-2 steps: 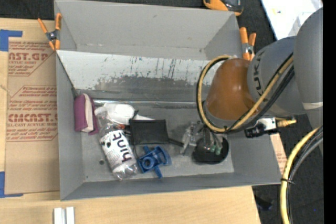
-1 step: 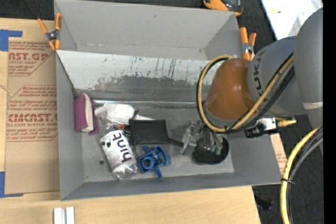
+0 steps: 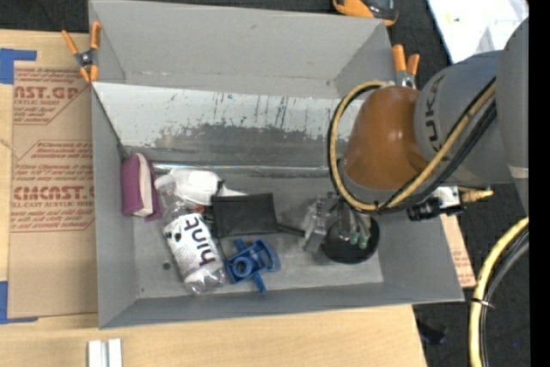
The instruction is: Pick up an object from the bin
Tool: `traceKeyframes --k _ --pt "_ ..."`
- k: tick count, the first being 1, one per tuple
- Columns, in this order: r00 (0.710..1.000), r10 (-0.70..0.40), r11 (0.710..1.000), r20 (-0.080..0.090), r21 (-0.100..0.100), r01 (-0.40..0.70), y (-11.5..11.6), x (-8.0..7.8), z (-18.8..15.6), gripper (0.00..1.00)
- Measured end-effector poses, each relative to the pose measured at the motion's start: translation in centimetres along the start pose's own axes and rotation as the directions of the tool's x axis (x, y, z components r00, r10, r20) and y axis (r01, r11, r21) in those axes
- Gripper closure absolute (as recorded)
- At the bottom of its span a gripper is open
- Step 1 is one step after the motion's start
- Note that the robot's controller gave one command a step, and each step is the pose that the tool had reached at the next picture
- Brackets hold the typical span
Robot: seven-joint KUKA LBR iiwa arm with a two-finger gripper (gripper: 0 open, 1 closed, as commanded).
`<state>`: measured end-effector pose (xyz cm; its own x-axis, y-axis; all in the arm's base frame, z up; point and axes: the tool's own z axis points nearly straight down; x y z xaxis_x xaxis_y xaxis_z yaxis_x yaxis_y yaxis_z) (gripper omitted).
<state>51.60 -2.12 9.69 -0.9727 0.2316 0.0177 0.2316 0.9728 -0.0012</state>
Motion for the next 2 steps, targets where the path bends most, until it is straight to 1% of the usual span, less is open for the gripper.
traceKeyframes --k 1,2 --pt "1.000 0.000 1.000 0.001 -0.001 0.000 0.0 0.0 -2.0 1.00" --pt "1.000 0.000 1.000 -0.004 0.000 0.000 0.0 0.1 -4.4 1.00"
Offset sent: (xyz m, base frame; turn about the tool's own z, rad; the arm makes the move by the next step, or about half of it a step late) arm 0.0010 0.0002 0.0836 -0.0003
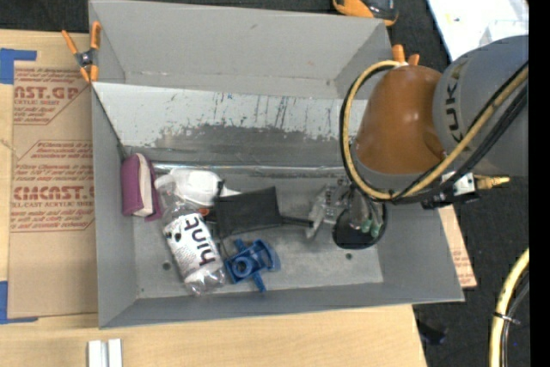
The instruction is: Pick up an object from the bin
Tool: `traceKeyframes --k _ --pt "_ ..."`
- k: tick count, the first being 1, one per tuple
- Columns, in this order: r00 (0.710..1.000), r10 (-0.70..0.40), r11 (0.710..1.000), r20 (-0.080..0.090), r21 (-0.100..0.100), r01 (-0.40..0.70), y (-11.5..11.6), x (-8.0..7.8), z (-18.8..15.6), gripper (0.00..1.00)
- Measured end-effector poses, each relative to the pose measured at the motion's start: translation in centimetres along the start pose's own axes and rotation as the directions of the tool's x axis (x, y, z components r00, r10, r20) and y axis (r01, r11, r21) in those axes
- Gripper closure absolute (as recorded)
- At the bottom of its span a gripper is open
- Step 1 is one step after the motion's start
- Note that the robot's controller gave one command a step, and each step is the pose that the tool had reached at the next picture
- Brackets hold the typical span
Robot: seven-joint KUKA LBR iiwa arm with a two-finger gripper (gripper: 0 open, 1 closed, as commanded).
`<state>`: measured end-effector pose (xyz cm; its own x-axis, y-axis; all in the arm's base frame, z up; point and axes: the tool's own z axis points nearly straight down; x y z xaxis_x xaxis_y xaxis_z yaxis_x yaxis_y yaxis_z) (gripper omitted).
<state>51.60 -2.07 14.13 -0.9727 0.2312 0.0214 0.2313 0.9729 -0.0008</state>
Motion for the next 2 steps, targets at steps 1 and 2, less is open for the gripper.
traceKeyframes --k 1,2 --pt "1.000 0.000 1.000 0.003 0.000 0.000 0.0 0.0 -3.3 1.00" --pt "1.000 -0.001 1.000 0.005 -0.001 0.001 0.0 -0.1 -5.4 1.00"
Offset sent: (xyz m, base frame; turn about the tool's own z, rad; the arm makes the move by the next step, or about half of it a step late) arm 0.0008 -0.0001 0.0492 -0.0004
